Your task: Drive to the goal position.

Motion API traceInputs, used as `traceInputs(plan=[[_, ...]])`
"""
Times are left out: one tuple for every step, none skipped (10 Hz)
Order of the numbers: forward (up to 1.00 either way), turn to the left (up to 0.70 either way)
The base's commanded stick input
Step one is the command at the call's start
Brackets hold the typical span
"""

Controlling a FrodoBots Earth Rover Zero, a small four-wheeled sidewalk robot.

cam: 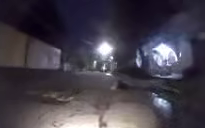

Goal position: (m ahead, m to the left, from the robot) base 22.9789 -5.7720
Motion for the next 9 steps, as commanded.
traceInputs(plan=[[0.50,0.00],[0.50,0.00],[0.50,0.00],[0.50,0.00],[0.50,0.00],[0.50,0.00],[0.50,0.00],[0.50,0.00],[0.50,0.00]])
